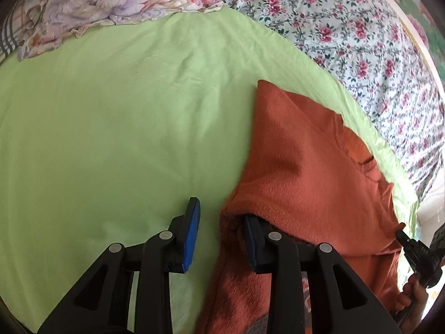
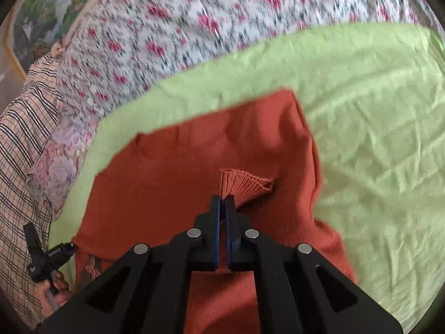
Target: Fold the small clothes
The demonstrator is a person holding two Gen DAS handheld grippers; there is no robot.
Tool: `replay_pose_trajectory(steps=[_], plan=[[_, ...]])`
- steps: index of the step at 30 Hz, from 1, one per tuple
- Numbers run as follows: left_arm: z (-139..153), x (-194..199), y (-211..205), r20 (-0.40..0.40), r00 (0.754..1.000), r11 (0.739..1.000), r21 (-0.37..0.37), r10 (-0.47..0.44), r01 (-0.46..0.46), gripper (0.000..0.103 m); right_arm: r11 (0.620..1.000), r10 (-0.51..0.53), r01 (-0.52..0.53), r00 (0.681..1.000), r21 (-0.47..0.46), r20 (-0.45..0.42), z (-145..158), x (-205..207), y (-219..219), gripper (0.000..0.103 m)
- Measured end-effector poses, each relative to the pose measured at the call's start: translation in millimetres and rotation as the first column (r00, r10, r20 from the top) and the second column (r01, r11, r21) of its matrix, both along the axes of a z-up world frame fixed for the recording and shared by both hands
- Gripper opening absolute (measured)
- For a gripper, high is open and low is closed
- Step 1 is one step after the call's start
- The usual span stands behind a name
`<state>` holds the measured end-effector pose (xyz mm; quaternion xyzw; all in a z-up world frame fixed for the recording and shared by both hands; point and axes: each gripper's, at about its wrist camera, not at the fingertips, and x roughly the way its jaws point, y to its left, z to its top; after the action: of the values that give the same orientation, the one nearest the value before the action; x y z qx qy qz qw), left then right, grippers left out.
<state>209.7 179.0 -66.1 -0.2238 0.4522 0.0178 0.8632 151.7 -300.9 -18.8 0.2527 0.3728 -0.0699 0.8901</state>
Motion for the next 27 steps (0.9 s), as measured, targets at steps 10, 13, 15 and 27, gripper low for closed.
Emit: replay_pose_trajectory(steps=[10, 13, 15, 27], plan=[[50, 3, -21, 0.076, 0.963, 0.964, 0.085, -0.259, 0.252, 0.049, 0.998, 0.018, -0.016, 0.999, -0.06, 0.03, 26, -14, -22, 0.018], [66, 47, -49, 0.077, 0.928, 0.919, 0.186, -0.365, 0.347, 0.061, 0.991, 0.08, -0.075, 0.996, -0.114, 0.04, 40, 15, -24, 0.031], [70, 82, -72, 0.048, 0.901, 0.878, 0.253, -0.432, 0.407, 0.065, 0.98, 0.132, -0.127, 0.991, -0.153, 0.022, 45, 41, -24, 0.035], [19, 251, -147, -0.182, 0.796, 0.707, 0.378, -0.576, 0.598, 0.065, 0.808, 0.404, -0.474, 0.878, -0.349, -0.257, 22, 204, -20, 0.061]])
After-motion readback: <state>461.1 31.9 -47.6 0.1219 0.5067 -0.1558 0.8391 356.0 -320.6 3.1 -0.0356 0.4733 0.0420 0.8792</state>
